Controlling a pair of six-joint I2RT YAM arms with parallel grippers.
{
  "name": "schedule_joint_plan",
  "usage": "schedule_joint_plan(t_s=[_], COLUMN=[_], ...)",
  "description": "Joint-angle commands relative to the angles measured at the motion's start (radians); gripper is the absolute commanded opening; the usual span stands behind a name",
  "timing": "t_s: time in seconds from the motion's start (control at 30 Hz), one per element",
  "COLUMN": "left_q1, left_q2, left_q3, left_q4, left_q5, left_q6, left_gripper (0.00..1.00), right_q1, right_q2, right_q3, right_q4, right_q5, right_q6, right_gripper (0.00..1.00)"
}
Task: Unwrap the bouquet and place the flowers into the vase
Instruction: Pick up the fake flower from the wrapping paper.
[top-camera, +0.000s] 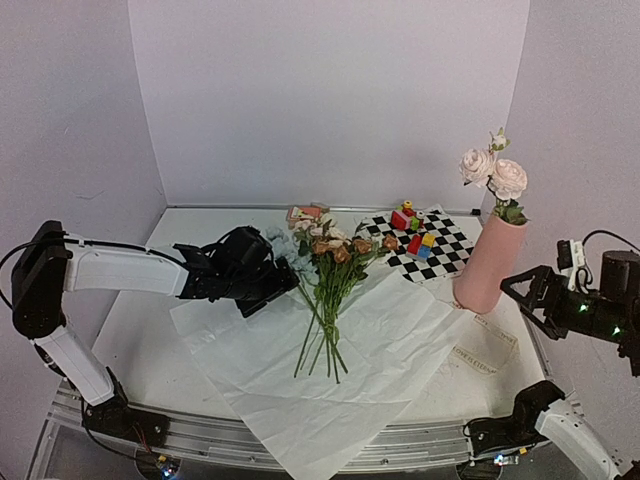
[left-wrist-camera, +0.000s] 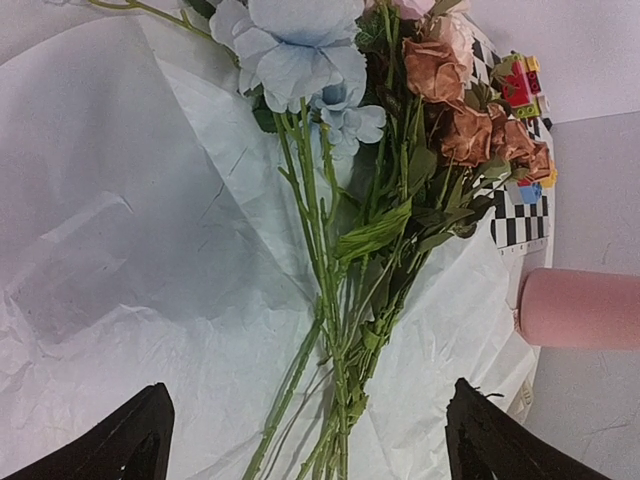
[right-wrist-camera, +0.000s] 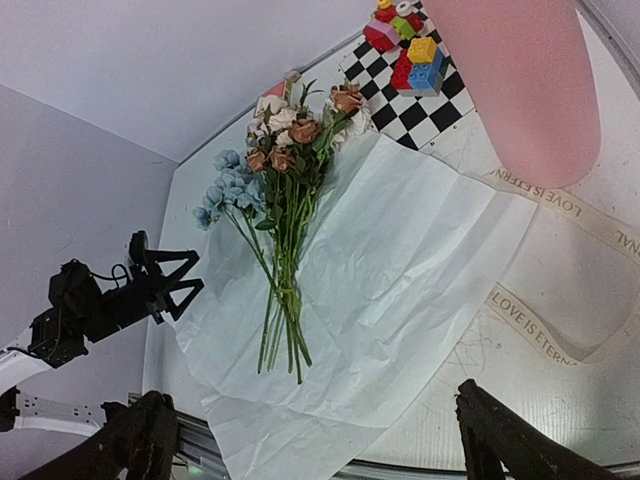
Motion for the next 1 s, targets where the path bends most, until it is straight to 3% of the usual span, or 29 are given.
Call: schedule_joint_plan(t_s=[0.0, 0.27, 0.43, 0.97], left_q1=[0.007, 0.035, 0.072, 0.116], left_q2=[0.001, 0.054, 0.134, 0.329], left_q3=[0.016, 0.040, 0.104, 0.324], left_q4=[-0.022, -0.044, -0.082, -0.111], left_q5=[0.013, 0.013, 0.027, 0.099], left_q6=[-0.005, -0.033, -0.043, -0.016], left_gripper=[0.95, 0.93, 0.78, 0.57], right_q1=[-0.004, -0.004, -0.004, -0.004], right_q2=[0.024, 0.053, 0.080, 0.102], right_q3=[-0.077, -0.223, -0.271, -0.233], right_q4=[0.078, 0.251, 0.304, 0.296], right_q5=[-0.049, -0.126, -0.159, -0.100], right_q6=[0.040, 0.101, 0.121, 0.087], right_gripper=[0.98, 0.98, 0.98, 0.98])
